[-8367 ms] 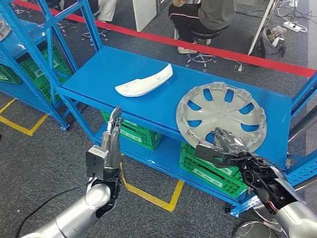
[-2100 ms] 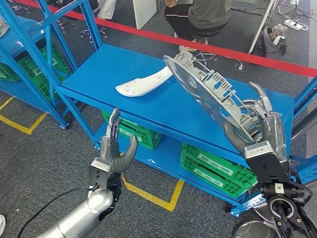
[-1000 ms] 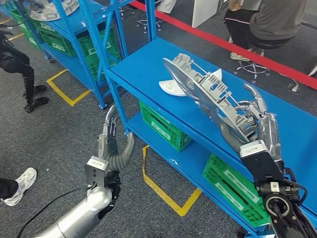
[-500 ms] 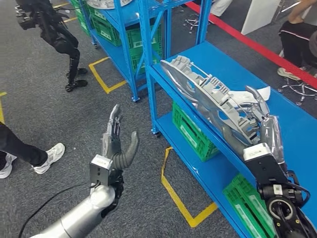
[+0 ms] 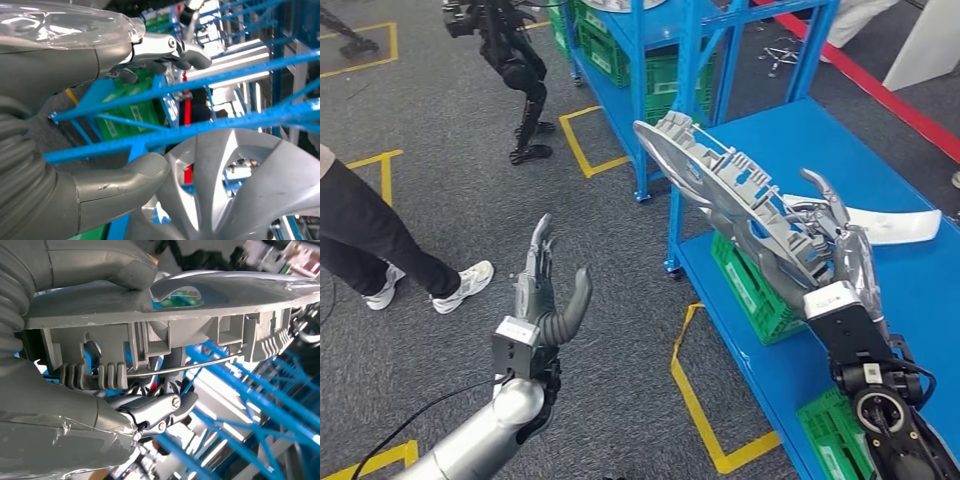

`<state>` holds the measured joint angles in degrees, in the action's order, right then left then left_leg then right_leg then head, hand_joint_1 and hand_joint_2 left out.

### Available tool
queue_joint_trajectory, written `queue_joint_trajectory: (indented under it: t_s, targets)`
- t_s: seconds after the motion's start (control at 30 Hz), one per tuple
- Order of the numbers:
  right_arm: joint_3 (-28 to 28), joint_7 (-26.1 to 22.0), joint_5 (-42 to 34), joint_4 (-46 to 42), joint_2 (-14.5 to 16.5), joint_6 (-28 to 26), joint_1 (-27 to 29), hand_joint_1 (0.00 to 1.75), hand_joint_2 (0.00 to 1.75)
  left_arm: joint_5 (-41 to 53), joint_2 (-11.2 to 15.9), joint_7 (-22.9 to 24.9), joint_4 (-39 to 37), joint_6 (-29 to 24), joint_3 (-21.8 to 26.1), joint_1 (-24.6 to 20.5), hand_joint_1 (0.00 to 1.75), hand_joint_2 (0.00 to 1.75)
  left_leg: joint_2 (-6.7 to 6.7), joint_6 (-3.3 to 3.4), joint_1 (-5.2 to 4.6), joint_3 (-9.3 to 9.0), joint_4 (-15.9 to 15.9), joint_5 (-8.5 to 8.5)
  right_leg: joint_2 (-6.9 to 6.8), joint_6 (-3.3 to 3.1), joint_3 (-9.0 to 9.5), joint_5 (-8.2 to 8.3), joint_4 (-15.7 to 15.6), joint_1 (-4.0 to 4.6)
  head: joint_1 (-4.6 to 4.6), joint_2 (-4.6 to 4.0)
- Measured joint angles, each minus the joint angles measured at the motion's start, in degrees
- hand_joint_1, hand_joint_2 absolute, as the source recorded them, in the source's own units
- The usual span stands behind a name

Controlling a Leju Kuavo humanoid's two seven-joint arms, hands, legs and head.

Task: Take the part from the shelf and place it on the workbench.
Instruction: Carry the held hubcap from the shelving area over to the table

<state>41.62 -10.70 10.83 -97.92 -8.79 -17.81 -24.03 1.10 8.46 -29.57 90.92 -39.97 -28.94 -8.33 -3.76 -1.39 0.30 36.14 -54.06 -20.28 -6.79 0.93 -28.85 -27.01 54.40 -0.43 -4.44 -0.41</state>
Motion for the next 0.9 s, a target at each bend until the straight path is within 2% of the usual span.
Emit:
queue_joint_trajectory:
  t_s: [0.03, 0.07, 0.1, 0.13, 0.17, 0.2, 0.23, 0.27, 0.3, 0.37, 0.4, 0.43, 0.47, 0.5, 0.57, 0.6, 0.63, 0.7, 0.73, 0.77, 0.8, 0.83, 0.87, 0.9]
  targets:
    - [0.1, 0.0, -0.1, -0.2, 0.0, 0.0, 0.0, 1.75, 1.75, 0.0, 0.0, 0.0, 0.0, 0.0, 0.0, 0.1, 0.0, 1.75, 0.84, 0.4, 0.05, 0.01, 0.0, -0.06, -0.53, 0.28, 0.29, -0.21, -0.1, -0.08, 0.27, 0.0]
    - [0.1, 0.0, -0.2, -0.4, 0.0, -0.1, 0.1, 1.75, 1.75, -0.1, 0.0, -0.1, 0.0, 0.0, 0.0, 0.2, 0.0, 1.75, 1.56, 0.73, 0.13, -0.12, 0.1, -0.11, -0.02, 0.56, 0.35, -0.71, 0.2, -0.25, 0.45, 0.0]
    - [0.2, 0.0, -0.3, -0.7, 0.0, -0.1, 0.1, 1.75, 1.75, -0.2, 0.0, -0.1, 0.0, 0.0, 0.0, 0.2, 0.0, 1.75, 2.25, 1.11, 0.26, -0.29, 0.2, -0.14, 1.26, 0.75, -0.02, -1.64, 1.3, -0.46, 0.57, 0.0]
    - [0.3, 0.1, -0.3, -1.0, 0.0, -0.2, 0.3, 1.75, 1.75, -0.2, -0.1, -0.2, 0.0, 0.0, 0.0, 0.1, 0.0, 1.75, 2.92, 1.46, 0.43, -0.49, 0.3, -0.16, 3.06, 0.89, -1.16, -3.16, 4.0, -0.62, 0.75, -0.01]
    - [0.3, 0.1, -0.4, -1.2, 0.0, -0.2, 0.4, 1.75, 1.75, -0.3, -0.2, -0.4, 0.0, 0.0, 0.0, 0.0, 0.0, 1.75, 3.59, 1.7, 0.47, -0.62, 0.3, -0.22, 4.99, 0.94, -3.06, -5.05, 7.9, -0.68, 0.96, -0.01]
    - [0.4, 0.1, -0.4, -1.4, 0.0, -0.2, 0.6, 1.75, 1.75, -0.4, -0.3, -0.5, 0.0, 0.0, 0.0, 0.0, 0.0, 1.75, 4.32, 1.92, 0.45, -0.71, 0.3, -0.29, 6.06, 0.97, -5.36, -6.85, 12.5, -0.66, 1.12, -0.01]
    - [0.4, 0.1, -0.4, -1.6, 0.0, -0.2, 0.9, 1.75, 1.75, -0.4, -0.4, -0.6, 0.0, 0.0, 0.0, 0.0, 0.0, 1.75, 5.15, 2.01, 0.39, -0.8, 0.3, -0.35, 6.51, 1.0, -7.52, -8.01, 16.5, -0.61, 1.23, -0.01]
    - [0.5, 0.1, -0.4, -1.6, 0.0, -0.3, 1.1, 1.75, 1.75, -0.5, -0.5, -0.6, 0.0, 0.0, 0.0, 0.0, 0.0, 1.75, 6.01, 2.07, 0.33, -0.9, 0.3, -0.4, 6.65, 0.98, -8.92, -8.06, 18.6, -0.58, 1.28, -0.01]
    - [0.5, 0.2, -0.4, -1.7, 0.0, -0.3, 1.3, 1.75, 1.75, -0.5, -0.5, -0.7, 0.0, 0.0, 0.0, 0.1, 0.0, 1.75, 6.9, 2.07, 0.29, -1.02, 0.2, -0.45, 6.73, 0.87, -9.23, -6.86, 18.2, -0.58, 1.32, -0.01]
    - [0.6, 0.3, -0.4, -1.7, 0.0, -0.3, 1.4, 1.75, 1.75, -0.6, -0.6, -0.7, 0.0, 0.0, 0.0, 0.1, 0.0, 1.75, 8.62, 1.94, 0.3, -1.27, 0.1, -0.59, 7.87, 0.47, -7.04, -1.96, 11.4, -0.61, 1.43, -0.01]
    - [0.6, 0.3, -0.4, -1.8, 0.0, -0.3, 1.4, 1.75, 1.75, -0.6, -0.6, -0.8, 0.0, 0.0, 0.0, 0.0, 0.0, 1.75, 9.4, 1.79, 0.27, -1.27, 0.0, -0.65, 9.49, 0.22, -5.57, 0.17, 7.3, -0.73, 1.49, -0.01]
    - [0.6, 0.3, -0.4, -2.0, 0.0, -0.3, 1.4, 1.75, 1.75, -0.7, -0.7, -0.8, 0.0, 0.0, 0.0, 0.0, 0.0, 1.75, 10.1, 1.6, 0.28, -1.12, -0.2, -0.67, 10.92, 0.07, -4.35, 1.48, 4.0, -0.85, 1.52, -0.01]
    - [0.6, 0.3, -0.4, -2.1, 0.0, -0.3, 1.4, 1.75, 1.75, -0.8, -0.7, -0.9, 0.0, 0.0, 0.0, 0.0, 0.0, 1.75, 10.67, 1.35, 0.35, -0.83, -0.3, -0.63, 11.96, -0.01, -3.57, 1.84, 2.3, -0.9, 1.56, 0.0]
    - [0.7, 0.3, -0.5, -2.3, 0.0, -0.3, 1.4, 1.75, 1.75, -0.9, -0.7, -1.0, 0.0, 0.0, 0.0, 0.0, 0.0, 1.75, 11.37, 0.99, 0.48, -0.53, -0.3, -0.49, 12.38, -0.09, -3.1, 1.73, 1.4, -0.9, 1.55, 0.0]
    - [0.8, 0.4, -0.5, -2.5, 0.0, -0.3, 1.6, 1.75, 1.75, -1.0, -0.7, -1.0, 0.0, 0.0, 0.0, 0.1, 0.0, 1.75, 12.6, 0.19, 0.75, -0.19, 0.0, -0.1, 11.23, -0.32, -2.51, 1.71, 1.0, -0.78, 1.51, 0.0]
    - [0.8, 0.4, -0.5, -2.5, 0.0, -0.3, 1.8, 1.75, 1.75, -0.9, -0.7, -1.0, 0.0, 0.0, 0.0, 0.2, 0.0, 1.75, 12.2, -0.11, 0.75, -0.13, 0.0, -0.09, 10.55, -0.56, -2.28, 1.87, 0.7, -0.85, 1.48, 0.0]
    - [0.9, 0.5, -0.5, -2.6, 0.0, -0.4, 2.0, 1.75, 1.75, -0.8, -0.7, -1.0, 0.0, 0.0, 0.0, 0.2, 0.0, 1.75, 10.58, -0.33, 0.58, 0.35, -1.0, -0.72, 9.79, -0.85, -1.99, 2.04, 0.4, -0.91, 1.24, 0.0]
    - [0.8, 0.6, -0.5, -2.8, 0.0, -0.5, 2.3, 1.75, 1.75, -0.5, -0.7, -0.8, 0.0, 0.0, 0.0, 0.0, 0.0, 1.75, 6.23, -0.63, 0.38, 3.28, -7.0, -3.91, 8.08, -1.39, -1.61, 2.23, -0.2, -0.85, 0.8, 0.0]
    - [0.8, 0.6, -0.6, -2.8, 0.0, -0.6, 2.4, 1.75, 1.75, -0.4, -0.7, -0.7, 0.0, 0.0, -0.1, 0.0, 0.0, 1.75, 4.79, -0.81, 0.39, 5.56, -11.5, -5.99, 7.23, -1.57, -1.57, 2.22, -0.2, -0.71, 0.57, -0.01]
    - [0.8, 0.6, -0.7, -2.9, 0.0, -0.6, 2.6, 1.75, 1.75, -0.2, -0.7, -0.5, 0.0, 0.0, -0.1, 0.0, 0.0, 1.75, 4.37, -0.95, 0.51, 7.67, -15.7, -7.51, 6.35, -1.66, -1.58, 2.17, -0.2, -0.61, 0.56, -0.01]
    - [0.8, 0.7, -0.7, -2.9, 0.0, -0.6, 2.8, 1.75, 1.75, -0.1, -0.7, -0.3, 0.0, 0.0, -0.1, 0.1, 0.0, 1.75, 4.25, -1.05, 0.61, 8.94, -18.1, -8.1, 5.57, -1.68, -1.57, 2.1, -0.2, -0.57, 0.55, -0.01]
    - [0.8, 0.7, -0.8, -2.9, 0.0, -0.6, 3.1, 1.75, 1.75, 0.1, -0.7, -0.1, 0.0, 0.0, -0.2, 0.2, 0.0, 1.75, 4.12, -1.12, 0.69, 8.95, -18.3, -7.59, 4.73, -1.65, -1.53, 2.01, -0.2, -0.54, 0.51, -0.01]
    - [0.8, 0.7, -0.8, -2.9, 0.0, -0.6, 3.3, 1.75, 1.75, 0.3, -0.7, 0.1, 0.0, 0.0, -0.2, 0.2, 0.0, 1.75, 3.83, -1.12, 0.74, 7.56, -15.8, -6.1, 3.96, -1.56, -1.44, 1.9, -0.2, -0.54, 0.44, -0.01]
    - [0.8, 0.7, -0.8, -2.9, 0.0, -0.6, 3.4, 1.75, 1.75, 0.5, -0.7, 0.2, 0.1, 0.0, -0.2, 0.3, 0.0, 1.75, 3.12, -1.04, 0.74, 5.13, -11.5, -4.18, 3.3, -1.41, -1.3, 1.75, -0.2, -0.54, 0.36, -0.01]
